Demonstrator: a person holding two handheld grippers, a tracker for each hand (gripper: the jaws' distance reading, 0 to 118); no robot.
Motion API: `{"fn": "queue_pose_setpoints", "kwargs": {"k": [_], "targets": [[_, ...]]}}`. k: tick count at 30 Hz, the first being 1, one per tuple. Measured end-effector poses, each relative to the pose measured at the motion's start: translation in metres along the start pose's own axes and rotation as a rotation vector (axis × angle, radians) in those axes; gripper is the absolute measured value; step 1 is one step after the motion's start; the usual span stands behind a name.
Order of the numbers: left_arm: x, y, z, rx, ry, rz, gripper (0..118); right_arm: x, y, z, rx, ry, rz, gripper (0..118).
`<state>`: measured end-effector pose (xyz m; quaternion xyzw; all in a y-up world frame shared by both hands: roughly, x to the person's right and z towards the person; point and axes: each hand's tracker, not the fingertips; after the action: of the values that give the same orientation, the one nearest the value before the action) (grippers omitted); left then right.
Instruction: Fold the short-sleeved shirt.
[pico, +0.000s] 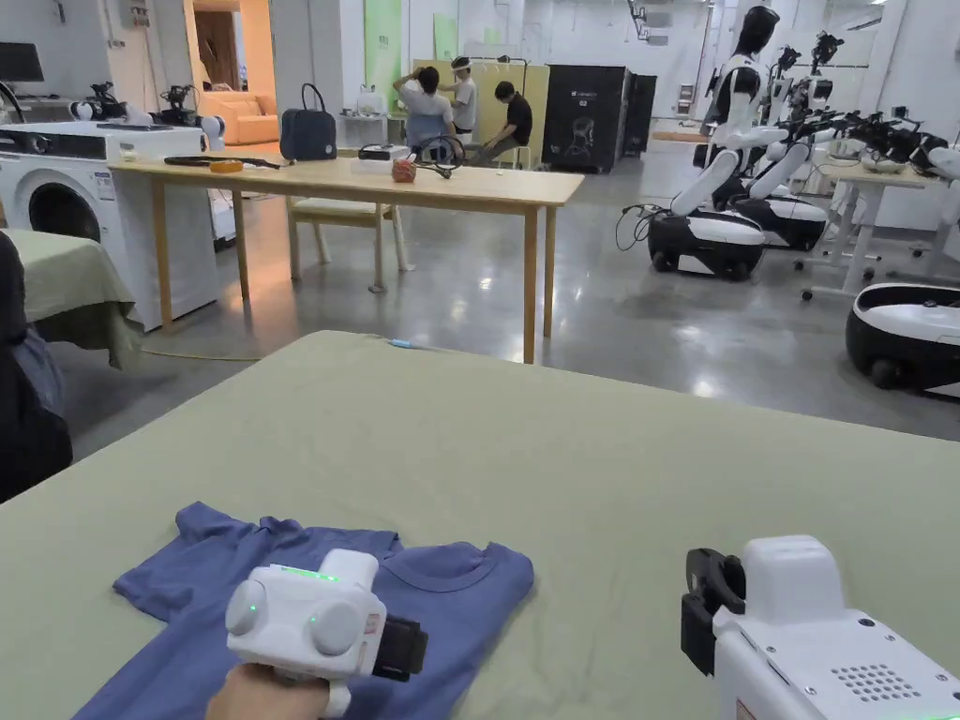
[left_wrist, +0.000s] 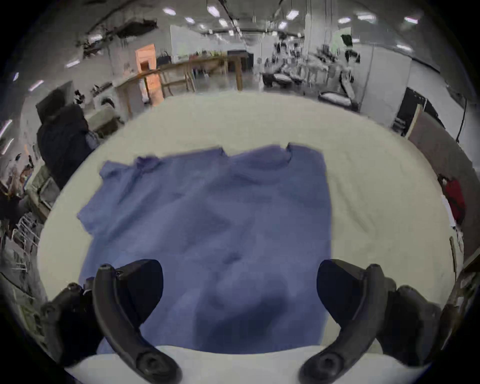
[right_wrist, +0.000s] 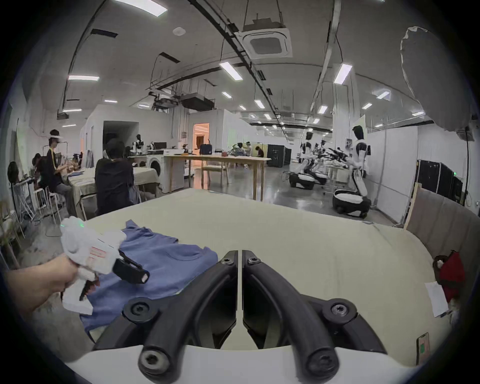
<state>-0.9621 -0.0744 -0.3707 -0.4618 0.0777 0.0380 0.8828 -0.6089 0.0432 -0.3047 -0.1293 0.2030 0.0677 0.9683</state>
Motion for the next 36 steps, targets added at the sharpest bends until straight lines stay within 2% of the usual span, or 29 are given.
{"fn": "queue_pose_setpoints", "kwargs": {"k": [2, 3, 4, 5, 6, 7, 8, 9, 11, 12, 15, 16, 19, 20, 30, 33, 36], "targets": [[0.0, 0.0, -0.027, -0.064, 0.014, 0.002, 113, -0.001, -0.004, -0.008, -0.017, 0.0, 0.0, 4], [-0.002, -0.002, -0.037, -0.093, 0.023, 0.003, 105, -0.002, -0.005, -0.012, -0.026, 0.0, 0.0, 4], [-0.019, -0.011, -0.073, -0.131, 0.037, 0.013, 105, -0.002, -0.007, -0.016, -0.036, 0.0, 0.001, 4], [-0.027, -0.014, -0.072, -0.096, -0.03, 0.06, 104, -0.002, -0.008, -0.019, -0.044, 0.0, 0.002, 4], [-0.031, -0.011, -0.067, -0.058, -0.043, 0.102, 89, -0.002, -0.01, -0.021, -0.05, -0.001, 0.006, 4], [-0.032, -0.008, -0.06, -0.046, -0.032, 0.125, 64, -0.002, -0.011, -0.024, -0.055, -0.002, 0.01, 4], [-0.02, -0.022, -0.009, 0.063, 0.019, 0.089, 27, -0.002, -0.012, -0.025, -0.057, -0.002, 0.01, 4], [-0.02, -0.027, 0.002, 0.116, 0.017, 0.094, 4, -0.001, -0.012, -0.026, -0.062, -0.001, 0.007, 4], [-0.022, -0.039, 0.013, 0.148, 0.049, 0.145, 4, 0.002, -0.012, -0.028, -0.07, 0.002, -0.013, 4], [-0.055, -0.018, -0.039, -0.002, -0.076, 0.22, 4, 0.005, -0.012, -0.027, -0.069, -0.001, -0.021, 4], [-0.049, 0.005, -0.027, 0.035, -0.049, 0.183, 4, 0.015, -0.011, -0.02, -0.066, -0.015, -0.052, 4], [-0.018, -0.01, 0.0, 0.113, -0.051, 0.138, 4, 0.02, -0.011, -0.017, -0.064, -0.023, -0.058, 4], [0.02, 0.012, 0.028, 0.181, -0.129, 0.108, 4, 0.04, -0.008, -0.002, -0.051, -0.067, -0.074, 4], [0.025, 0.025, 0.019, 0.186, -0.177, 0.101, 4, 0.049, -0.006, 0.005, -0.046, -0.086, -0.086, 4], [0.247, 0.088, 0.091, 0.355, -0.538, -0.135, 4, 0.144, -0.002, 0.084, -0.007, -0.291, -0.133, 4], [0.319, 0.083, 0.104, 0.341, -0.631, -0.206, 4, 0.171, -0.006, 0.105, -0.004, -0.342, -0.143, 4], [0.384, 0.071, 0.085, 0.277, -0.654, -0.285, 4, 0.198, -0.014, 0.119, -0.014, -0.387, -0.148, 4]]}}
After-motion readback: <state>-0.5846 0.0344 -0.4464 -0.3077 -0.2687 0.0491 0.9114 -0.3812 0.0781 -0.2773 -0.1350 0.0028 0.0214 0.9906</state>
